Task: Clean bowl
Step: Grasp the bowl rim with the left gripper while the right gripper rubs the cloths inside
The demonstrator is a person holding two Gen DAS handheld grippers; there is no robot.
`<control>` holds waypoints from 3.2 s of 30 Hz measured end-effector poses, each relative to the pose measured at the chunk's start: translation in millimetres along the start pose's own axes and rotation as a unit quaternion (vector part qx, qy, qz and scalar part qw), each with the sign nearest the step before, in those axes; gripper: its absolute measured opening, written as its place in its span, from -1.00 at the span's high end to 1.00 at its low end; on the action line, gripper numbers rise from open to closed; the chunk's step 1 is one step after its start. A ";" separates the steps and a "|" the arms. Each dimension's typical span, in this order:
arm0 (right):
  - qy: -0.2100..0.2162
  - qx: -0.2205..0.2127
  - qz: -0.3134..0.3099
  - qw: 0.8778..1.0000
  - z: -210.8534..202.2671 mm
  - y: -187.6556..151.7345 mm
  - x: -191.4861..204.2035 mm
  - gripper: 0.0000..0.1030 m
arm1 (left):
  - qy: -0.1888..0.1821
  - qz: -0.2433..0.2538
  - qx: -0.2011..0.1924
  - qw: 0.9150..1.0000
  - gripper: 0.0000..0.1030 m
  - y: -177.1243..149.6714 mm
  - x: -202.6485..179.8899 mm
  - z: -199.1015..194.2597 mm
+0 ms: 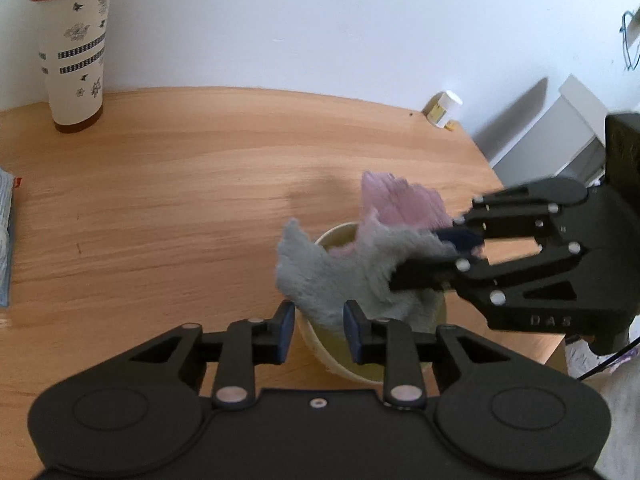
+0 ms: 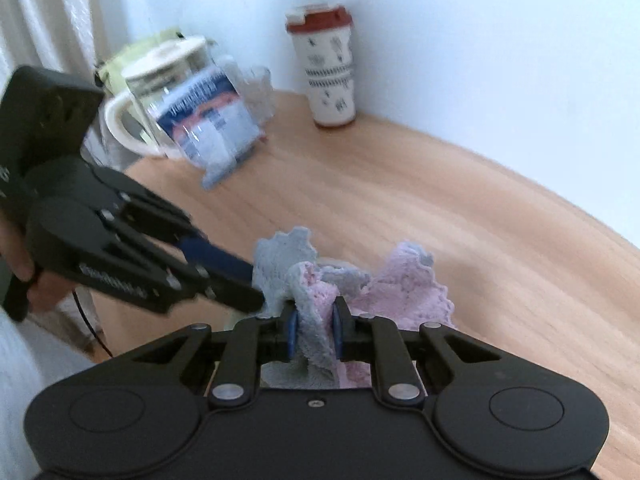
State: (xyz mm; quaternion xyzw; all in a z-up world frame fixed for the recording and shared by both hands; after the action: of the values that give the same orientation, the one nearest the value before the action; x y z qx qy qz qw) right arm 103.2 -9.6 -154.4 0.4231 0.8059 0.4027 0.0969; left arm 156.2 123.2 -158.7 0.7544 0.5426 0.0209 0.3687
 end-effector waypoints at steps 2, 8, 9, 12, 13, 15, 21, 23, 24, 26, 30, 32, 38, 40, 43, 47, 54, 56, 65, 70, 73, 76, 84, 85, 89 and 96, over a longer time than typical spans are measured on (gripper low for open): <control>0.009 -0.006 -0.001 1.000 9.1 8.8 -0.3 0.63 | 0.002 0.014 0.010 1.000 0.59 -0.3 -1.4 4.0; 0.029 0.020 -0.016 0.999 36.2 11.3 -0.5 0.64 | 0.001 0.043 0.025 0.999 0.65 -0.7 -2.3 6.9; 0.031 0.024 -0.016 0.999 39.1 11.1 -0.2 0.64 | -0.003 0.047 0.029 0.998 0.65 -1.3 -2.4 6.6; 0.032 0.038 -0.022 0.999 46.8 8.3 0.8 0.64 | -0.016 0.060 0.038 0.997 0.60 -2.8 -3.1 6.8; 0.029 0.044 -0.023 0.998 50.0 7.2 0.6 0.64 | -0.024 0.063 0.039 0.997 0.58 -3.0 -3.6 6.5; 0.023 0.056 -0.023 0.998 56.6 4.2 -0.8 0.64 | -0.037 0.071 0.042 0.996 0.55 -2.7 -4.0 6.4; 0.014 0.088 -0.020 0.996 68.6 0.9 -2.8 0.64 | -0.041 0.077 0.047 0.995 0.55 -0.7 -2.3 7.3; 0.010 0.108 -0.029 0.994 72.4 -0.9 -1.6 0.63 | -0.041 0.078 0.047 0.995 0.55 -0.1 -2.8 7.7; 0.008 0.118 -0.037 0.992 73.6 -1.2 -0.4 0.63 | -0.041 0.078 0.047 0.995 0.55 -0.1 -2.7 7.6; 0.004 0.137 -0.050 0.989 75.8 -0.3 1.8 0.64 | -0.039 0.080 0.046 0.995 0.55 2.0 -2.2 10.0; -0.009 0.164 -0.083 0.983 66.1 2.1 6.6 0.63 | -0.028 0.078 0.044 0.996 0.55 5.5 -0.7 12.0; -0.013 0.153 -0.075 0.985 52.1 7.4 5.0 0.63 | -0.023 0.074 0.042 0.996 0.54 6.4 0.6 12.0; -0.049 0.076 -0.050 0.995 34.2 19.4 3.0 0.63 | -0.018 0.077 0.041 0.996 0.59 5.4 -2.7 15.6; -0.059 0.070 -0.052 0.994 39.7 17.4 4.0 0.63 | -0.016 0.082 0.041 0.996 0.62 5.0 -4.6 15.7; -0.073 0.069 -0.045 0.994 50.1 11.2 3.4 0.63 | -0.011 0.090 0.040 0.995 0.61 4.3 -6.9 15.1; -0.084 0.073 -0.047 0.993 58.9 8.1 3.3 0.63 | -0.010 0.090 0.038 0.995 0.60 3.0 -7.6 15.5; -0.080 0.096 -0.046 0.991 69.8 4.5 -0.5 0.62 | -0.003 0.088 0.033 0.996 0.59 -0.3 -9.5 12.1; -0.080 0.108 -0.041 0.990 71.8 2.1 -2.1 0.62 | 0.005 0.089 0.030 0.996 0.60 -0.6 -11.1 12.7; -0.059 0.165 -0.032 0.984 56.8 3.8 -4.7 0.62 | 0.024 0.085 0.022 0.996 0.70 0.4 -12.0 14.6; -0.098 0.143 -0.070 0.982 38.1 7.0 0.1 0.62 | 0.024 0.083 0.019 0.996 0.69 -0.5 -12.0 15.7; -0.119 0.159 -0.089 0.976 44.5 0.8 1.0 0.62 | 0.028 0.080 0.019 0.996 0.69 -0.5 -12.1 15.9; -0.124 0.174 -0.107 0.971 53.2 -4.8 1.6 0.62 | 0.032 0.080 0.018 0.996 0.69 -0.7 -13.5 15.8; -0.100 0.198 -0.081 0.972 71.7 -7.0 -5.2 0.62 | 0.030 0.073 0.023 0.997 0.69 -1.4 -14.8 16.9; -0.094 0.200 -0.067 0.973 73.4 -6.1 -7.4 0.61 | 0.030 0.070 0.024 0.997 0.69 -1.2 -14.8 17.5; -0.075 0.199 -0.028 0.977 77.7 -4.1 -7.0 0.61 | 0.030 0.062 0.027 0.997 0.68 -0.5 -12.8 18.7; -0.051 0.219 -0.043 0.973 50.3 6.9 1.2 0.61 | 0.031 0.058 0.027 0.997 0.69 -0.1 -13.6 20.1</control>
State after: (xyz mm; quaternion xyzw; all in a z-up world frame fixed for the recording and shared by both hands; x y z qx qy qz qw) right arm 131.6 22.0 -182.2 0.4192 0.8858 0.1898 0.0594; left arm 159.2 101.1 -168.3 0.7932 0.5095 0.0514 0.3295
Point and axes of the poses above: each gripper's, at about its wrist camera, not at the fingertips, and z roughly the way its jaws point, x to its left, y to its top, the point moved 5 cm from there along z, roughly the way its jaws point, and after that the axes turned 7 degrees about -x, right-handed, at the moved point
